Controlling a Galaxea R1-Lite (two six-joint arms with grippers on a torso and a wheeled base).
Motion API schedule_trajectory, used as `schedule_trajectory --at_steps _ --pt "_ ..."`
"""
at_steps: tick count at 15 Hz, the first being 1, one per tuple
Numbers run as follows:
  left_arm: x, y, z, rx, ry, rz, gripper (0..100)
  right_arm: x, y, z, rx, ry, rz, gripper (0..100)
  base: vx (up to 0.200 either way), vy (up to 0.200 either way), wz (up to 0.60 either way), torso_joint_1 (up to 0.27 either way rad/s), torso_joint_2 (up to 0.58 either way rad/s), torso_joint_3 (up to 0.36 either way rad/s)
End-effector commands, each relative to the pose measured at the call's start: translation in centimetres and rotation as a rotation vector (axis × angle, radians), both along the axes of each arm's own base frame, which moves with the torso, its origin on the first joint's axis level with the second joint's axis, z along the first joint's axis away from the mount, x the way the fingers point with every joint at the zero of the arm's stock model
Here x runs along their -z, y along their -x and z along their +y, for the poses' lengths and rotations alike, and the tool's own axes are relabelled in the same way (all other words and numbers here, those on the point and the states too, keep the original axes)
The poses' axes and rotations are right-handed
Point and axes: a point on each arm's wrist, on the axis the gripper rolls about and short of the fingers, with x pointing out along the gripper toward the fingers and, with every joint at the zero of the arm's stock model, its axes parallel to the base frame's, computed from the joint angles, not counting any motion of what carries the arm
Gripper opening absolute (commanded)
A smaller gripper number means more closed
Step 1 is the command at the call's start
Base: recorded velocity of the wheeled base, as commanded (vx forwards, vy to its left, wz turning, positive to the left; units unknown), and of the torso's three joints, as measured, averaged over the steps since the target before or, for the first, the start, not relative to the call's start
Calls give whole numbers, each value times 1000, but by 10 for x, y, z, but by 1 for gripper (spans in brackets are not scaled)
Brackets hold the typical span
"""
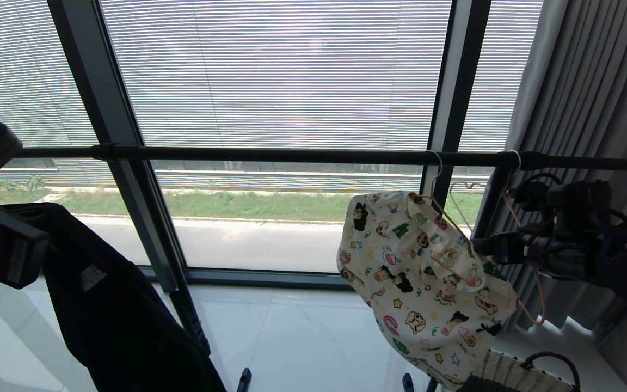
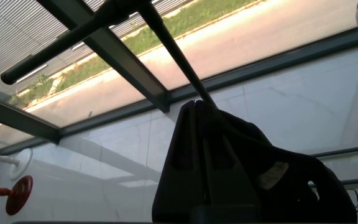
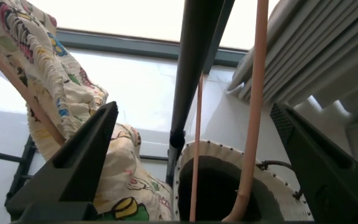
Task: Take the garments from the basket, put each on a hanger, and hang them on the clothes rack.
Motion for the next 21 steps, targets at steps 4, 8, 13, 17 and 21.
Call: schedule_trajectory --at_steps 4,8,13,17,21 --pt "-1 2 0 -2 1 -7 0 1 0 0 0 0 3 0 0 0 0 0 0 0" --pt "-1 3 1 -3 1 -9 0 1 0 0 4 2 2 0 0 0 0 0 0 0" --pt "-2 3 3 -20 1 -12 0 -4 2 0 10 -4 -17 0 0 0 0 0 0 0" --pt "-2 3 4 -23 3 -14 0 -24 14 -3 19 -71 -73 0 0 0 0 0 0 0" --pt "-2 3 4 -22 5 -14 0 -29 42 -12 -31 -123 -71 0 0 0 0 0 0 0"
